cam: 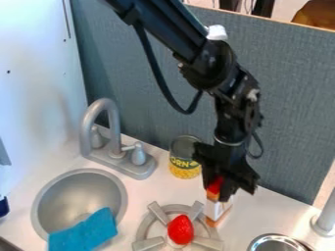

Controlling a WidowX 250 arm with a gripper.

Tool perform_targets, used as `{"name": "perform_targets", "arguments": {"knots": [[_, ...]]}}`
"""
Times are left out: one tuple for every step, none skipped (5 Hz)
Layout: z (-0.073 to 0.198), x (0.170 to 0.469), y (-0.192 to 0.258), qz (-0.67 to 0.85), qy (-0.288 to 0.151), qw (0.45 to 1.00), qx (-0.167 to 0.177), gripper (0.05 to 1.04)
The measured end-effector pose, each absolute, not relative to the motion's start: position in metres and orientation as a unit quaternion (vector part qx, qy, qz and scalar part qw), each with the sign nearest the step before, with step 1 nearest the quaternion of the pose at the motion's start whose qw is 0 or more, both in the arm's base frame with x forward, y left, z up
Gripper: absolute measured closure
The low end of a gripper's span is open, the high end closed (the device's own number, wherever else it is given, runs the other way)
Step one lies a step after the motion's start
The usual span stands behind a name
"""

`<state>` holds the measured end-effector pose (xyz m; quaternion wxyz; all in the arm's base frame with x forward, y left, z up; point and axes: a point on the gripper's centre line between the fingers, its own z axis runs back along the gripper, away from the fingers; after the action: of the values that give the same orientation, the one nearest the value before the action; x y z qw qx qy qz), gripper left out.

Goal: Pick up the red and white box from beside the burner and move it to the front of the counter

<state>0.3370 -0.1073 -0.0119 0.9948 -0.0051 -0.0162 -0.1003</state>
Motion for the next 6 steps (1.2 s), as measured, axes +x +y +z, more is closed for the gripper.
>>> {"name": "perform_targets", "arguments": {"knots": [[-0.012,0.309,-0.117,-0.126,0.000,0.992,0.016,0.691],[-0.002,0.289,-0.120,-0.120,-0.011,0.992,0.030,0.691],[-0.007,0.273,-0.127,-0.126,-0.006,0.992,0.029,0.691],[-0.011,0.265,-0.137,-0.079,-0.024,0.996,0.046,0.691],[-0.017,0.264,-0.151,-0.075,-0.038,0.996,0.037,0.691],[-0.037,0.264,-0.153,-0.041,-0.031,0.998,0.035,0.691]]}}
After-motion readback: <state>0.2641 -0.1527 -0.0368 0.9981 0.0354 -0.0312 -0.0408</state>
